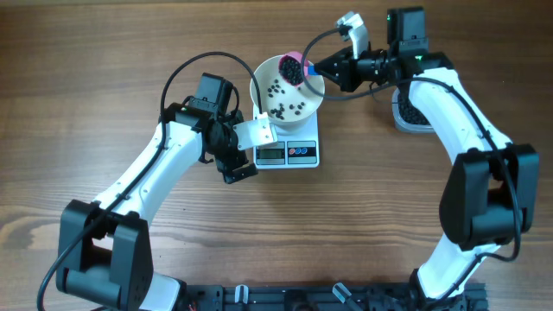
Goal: Scoop item into bowl and weigh 150g on scale
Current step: 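Tilt the scoop with the right gripper to pour beans into the bowl, then carry the empty pink scoop back into the bean tub with the right gripper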
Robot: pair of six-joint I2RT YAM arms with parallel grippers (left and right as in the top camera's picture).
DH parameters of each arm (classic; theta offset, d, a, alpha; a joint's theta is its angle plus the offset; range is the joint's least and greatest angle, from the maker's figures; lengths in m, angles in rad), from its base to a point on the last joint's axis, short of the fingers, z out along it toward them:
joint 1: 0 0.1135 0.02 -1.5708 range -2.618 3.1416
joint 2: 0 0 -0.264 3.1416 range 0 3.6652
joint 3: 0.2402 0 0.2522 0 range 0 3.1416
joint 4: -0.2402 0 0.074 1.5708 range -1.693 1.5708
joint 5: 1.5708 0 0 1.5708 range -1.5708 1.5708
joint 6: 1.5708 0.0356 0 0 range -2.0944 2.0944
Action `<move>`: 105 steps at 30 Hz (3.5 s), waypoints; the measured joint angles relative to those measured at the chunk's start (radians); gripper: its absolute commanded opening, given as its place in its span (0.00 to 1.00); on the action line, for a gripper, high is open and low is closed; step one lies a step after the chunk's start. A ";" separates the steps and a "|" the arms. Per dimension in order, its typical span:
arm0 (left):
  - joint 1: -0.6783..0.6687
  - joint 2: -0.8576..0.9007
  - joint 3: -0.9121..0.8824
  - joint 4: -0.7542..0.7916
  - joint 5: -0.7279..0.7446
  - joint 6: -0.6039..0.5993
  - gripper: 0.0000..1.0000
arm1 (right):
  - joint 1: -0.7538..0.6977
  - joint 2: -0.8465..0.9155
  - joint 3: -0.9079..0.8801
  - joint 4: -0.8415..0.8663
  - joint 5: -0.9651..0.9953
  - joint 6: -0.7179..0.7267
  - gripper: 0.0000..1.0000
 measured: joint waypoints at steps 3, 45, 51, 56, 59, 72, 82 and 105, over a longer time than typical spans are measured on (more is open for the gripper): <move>0.000 0.000 0.000 0.000 0.000 0.000 1.00 | 0.036 -0.006 0.000 -0.051 0.056 -0.092 0.04; 0.000 0.000 0.000 0.000 0.000 0.000 1.00 | 0.175 -0.155 0.000 -0.109 0.336 -0.609 0.04; 0.000 0.000 0.000 0.000 0.000 0.000 1.00 | 0.172 -0.162 0.000 -0.058 0.355 -0.510 0.04; 0.000 0.000 0.000 0.000 0.000 0.000 1.00 | 0.154 -0.200 0.000 0.061 0.365 -0.378 0.04; 0.000 0.000 0.000 0.000 0.000 0.000 1.00 | 0.121 -0.211 0.000 0.107 0.374 -0.289 0.04; 0.000 0.000 0.000 0.000 0.000 0.000 1.00 | -0.103 -0.211 0.000 -0.026 0.385 -0.114 0.04; 0.000 0.000 0.000 0.000 0.000 0.000 1.00 | -0.230 -0.211 0.000 -0.317 0.637 -0.100 0.04; 0.000 0.000 0.000 0.000 0.000 0.000 1.00 | -0.235 -0.138 -0.055 -0.451 0.875 0.302 0.04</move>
